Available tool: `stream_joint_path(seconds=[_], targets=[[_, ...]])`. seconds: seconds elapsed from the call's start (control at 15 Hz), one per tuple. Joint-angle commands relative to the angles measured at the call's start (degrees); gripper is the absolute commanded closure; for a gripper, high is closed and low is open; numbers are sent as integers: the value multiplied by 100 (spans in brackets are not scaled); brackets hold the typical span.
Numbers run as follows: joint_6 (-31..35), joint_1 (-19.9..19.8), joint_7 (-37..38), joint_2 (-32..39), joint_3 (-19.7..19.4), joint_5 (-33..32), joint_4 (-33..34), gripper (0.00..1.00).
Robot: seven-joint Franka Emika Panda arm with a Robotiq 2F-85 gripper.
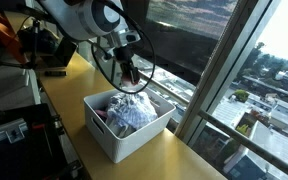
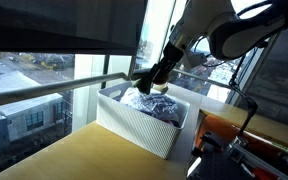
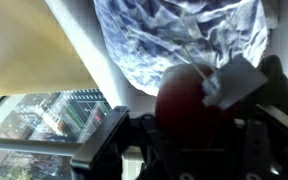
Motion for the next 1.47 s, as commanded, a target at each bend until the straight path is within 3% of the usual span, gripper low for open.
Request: stream_joint_path(seconds=[0.0,0.2,0.33,0.4,0.47,0.67,0.73,0.87,0.93,1.4], targets=[[94,-68,461,573,54,-390,-83,100],[204,148,949,1298,9,-640,-186,100],[-1,605,1601,1352,-171,-1283,-325,100],[-24,719,1765,1244,-102,-1432,-477,75],[-53,840,1999,1161,-68,-1617,-556,74],[-35,743,1839,608,326,-1405,-813,53],[-1,657,1878,1176,278,-1451,-488,71],[31,767,1868,878,296,-1421,-619,56],[29,767,1867,770,303,-1421,-682,52],[29,761,1867,697,303,-1421,-767,52]])
